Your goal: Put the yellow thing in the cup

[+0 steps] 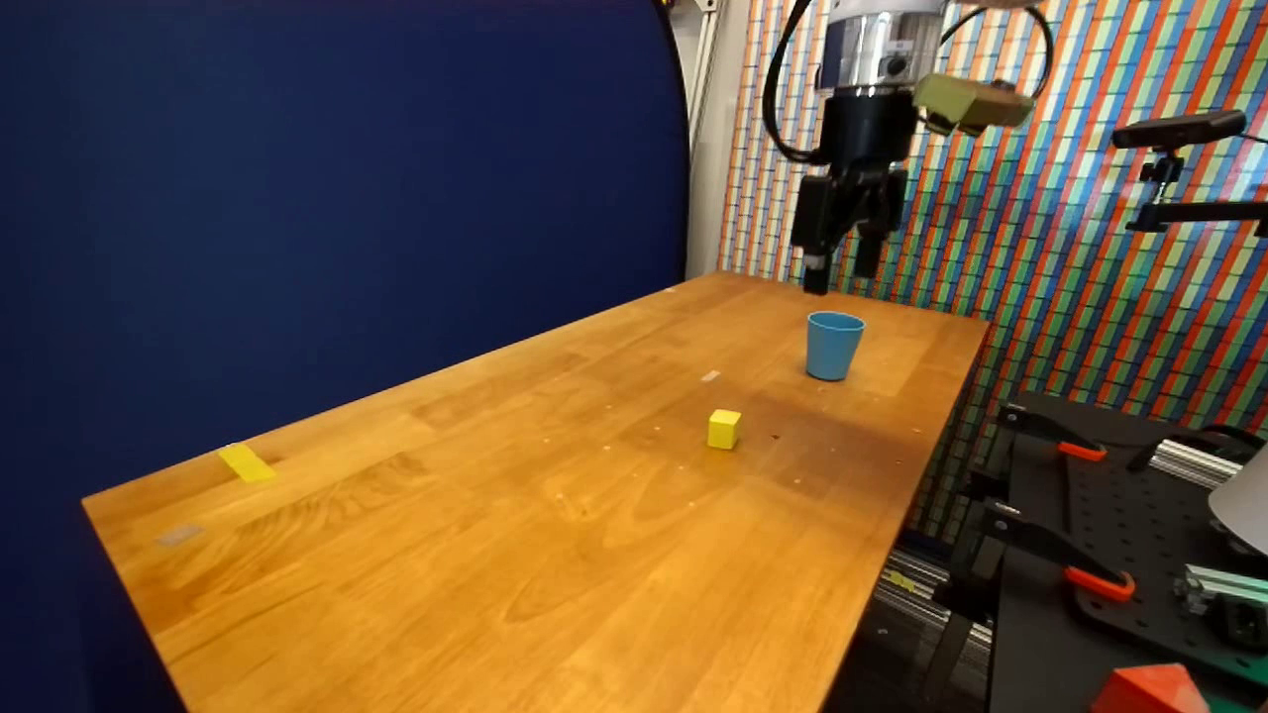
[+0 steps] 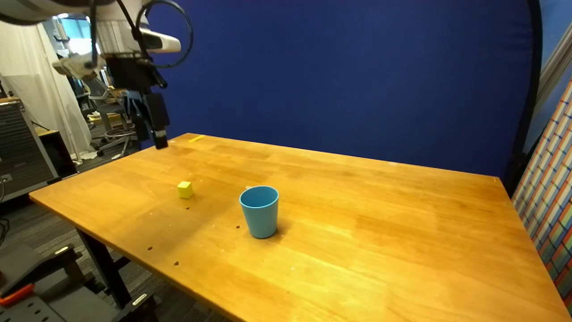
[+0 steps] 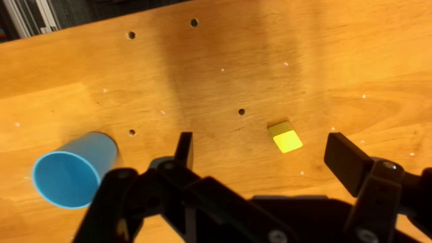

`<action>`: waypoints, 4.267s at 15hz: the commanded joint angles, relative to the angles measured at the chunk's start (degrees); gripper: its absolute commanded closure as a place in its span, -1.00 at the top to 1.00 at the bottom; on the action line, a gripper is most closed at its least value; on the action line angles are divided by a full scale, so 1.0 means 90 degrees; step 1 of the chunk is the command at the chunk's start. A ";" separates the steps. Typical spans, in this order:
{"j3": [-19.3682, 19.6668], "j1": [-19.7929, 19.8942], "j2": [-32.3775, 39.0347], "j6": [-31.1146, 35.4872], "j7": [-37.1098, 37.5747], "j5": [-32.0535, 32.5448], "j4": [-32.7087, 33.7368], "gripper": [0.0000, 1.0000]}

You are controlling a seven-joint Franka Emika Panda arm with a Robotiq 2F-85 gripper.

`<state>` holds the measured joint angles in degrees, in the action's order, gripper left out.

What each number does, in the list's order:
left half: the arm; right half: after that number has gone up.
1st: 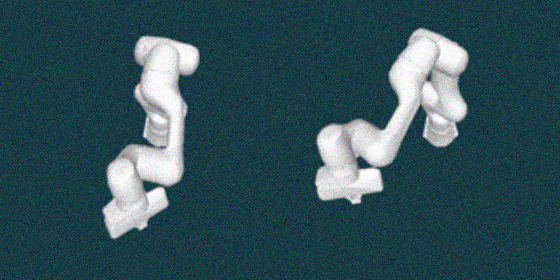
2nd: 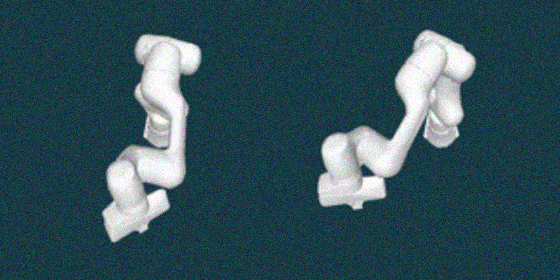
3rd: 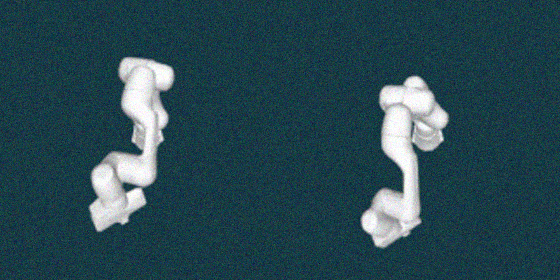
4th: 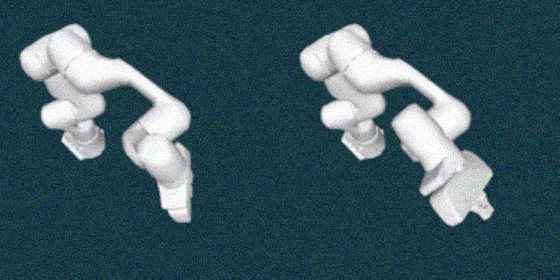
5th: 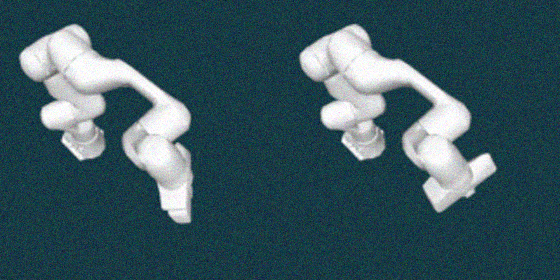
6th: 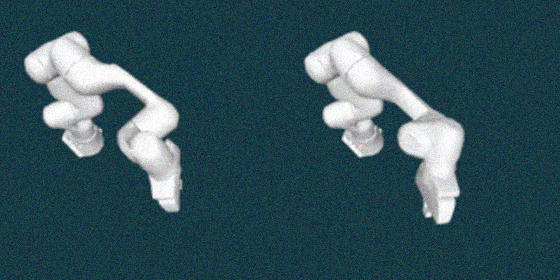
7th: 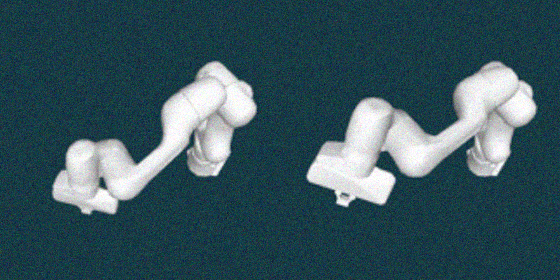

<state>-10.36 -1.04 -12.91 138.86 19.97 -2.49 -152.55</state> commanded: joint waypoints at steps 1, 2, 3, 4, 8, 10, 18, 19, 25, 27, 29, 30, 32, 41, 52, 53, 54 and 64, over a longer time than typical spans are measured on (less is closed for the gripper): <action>0.0171 -0.0297 0.1635 0.1271 -0.0654 -0.0405 0.0469 1.00; 0.0158 -0.0331 0.2003 0.1485 -0.0737 -0.0368 0.0597 1.00; 0.0155 -0.0361 0.2311 0.1650 -0.0772 -0.0324 0.0720 1.00; 0.0152 -0.0396 0.2599 0.1736 -0.0887 -0.0322 0.0862 1.00; 0.0175 -0.0515 0.3536 0.1744 -0.1239 -0.0121 0.1548 1.00; 0.0293 -0.0659 0.3839 0.1594 -0.1170 0.0107 0.1878 1.00; 0.0996 -0.1348 0.4702 0.1400 -0.0587 0.0776 0.2797 0.45; 0.0990 -0.1367 0.4750 0.1333 -0.0584 0.0728 0.2858 0.31; 0.0733 -0.1183 0.4473 0.0526 -0.0608 0.0249 0.2836 0.41; 0.0727 -0.1168 0.4379 0.0402 -0.0509 0.0062 0.2740 0.28; 0.0827 -0.1266 0.4298 0.0348 -0.0218 0.0050 0.2650 -0.53; 0.0856 -0.1298 0.4246 0.0341 -0.0064 0.0044 0.2602 -0.54; 0.0881 -0.1306 0.4040 0.0340 0.0193 -0.0001 0.2427 -0.82; 0.1508 -0.1137 0.2016 0.0492 0.2141 0.0420 0.1158 -0.71; 0.2035 0.0437 0.1699 0.0945 0.3408 0.0853 0.1209 -0.72; 0.2072 0.0539 0.1775 0.1001 0.3292 0.0740 0.1228 -0.72; 0.2097 0.0614 0.1820 0.1011 0.3226 0.0676 0.1238 -0.72; 0.2238 0.0799 0.2331 0.1553 0.3123 0.0231 0.1163 0.25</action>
<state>9.37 6.32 7.94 150.19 48.88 1.26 -141.62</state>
